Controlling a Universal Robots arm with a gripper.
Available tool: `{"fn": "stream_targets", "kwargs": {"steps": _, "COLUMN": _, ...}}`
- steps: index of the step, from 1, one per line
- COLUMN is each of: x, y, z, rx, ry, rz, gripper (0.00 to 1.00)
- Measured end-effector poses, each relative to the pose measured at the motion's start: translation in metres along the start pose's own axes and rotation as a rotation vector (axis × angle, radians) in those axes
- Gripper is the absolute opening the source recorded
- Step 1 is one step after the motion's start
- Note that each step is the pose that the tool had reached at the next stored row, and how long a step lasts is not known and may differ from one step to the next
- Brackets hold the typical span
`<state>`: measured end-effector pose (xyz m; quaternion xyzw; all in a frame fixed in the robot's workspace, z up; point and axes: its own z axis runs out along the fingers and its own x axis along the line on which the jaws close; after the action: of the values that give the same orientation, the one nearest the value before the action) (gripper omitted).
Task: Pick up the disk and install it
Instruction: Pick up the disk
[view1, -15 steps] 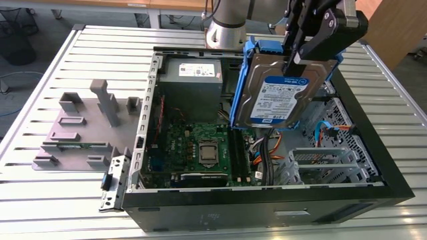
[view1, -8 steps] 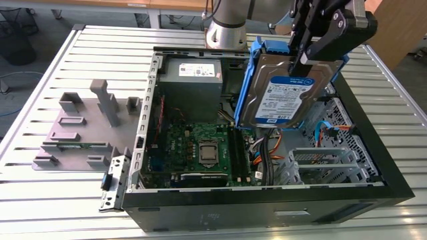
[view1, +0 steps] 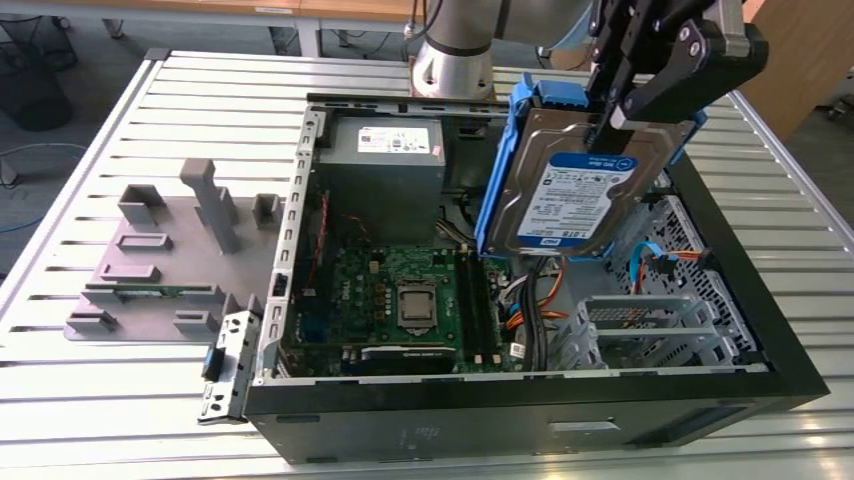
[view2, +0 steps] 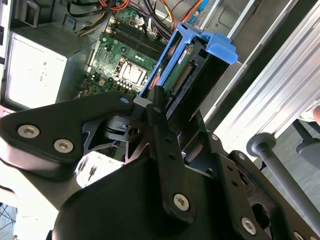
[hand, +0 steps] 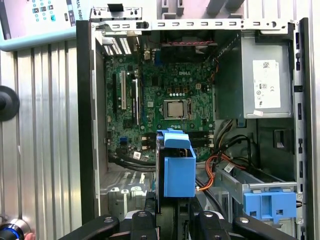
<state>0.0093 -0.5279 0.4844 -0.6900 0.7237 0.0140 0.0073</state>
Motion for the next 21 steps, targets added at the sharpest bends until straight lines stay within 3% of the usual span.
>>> {"fn": "stream_targets", "kwargs": {"steps": 21, "x": -0.0006, "y": -0.0119, "z": -0.0001, "rx": 0.0000, "ry": -0.0001, "rz": 0.000, "gripper": 0.35}}
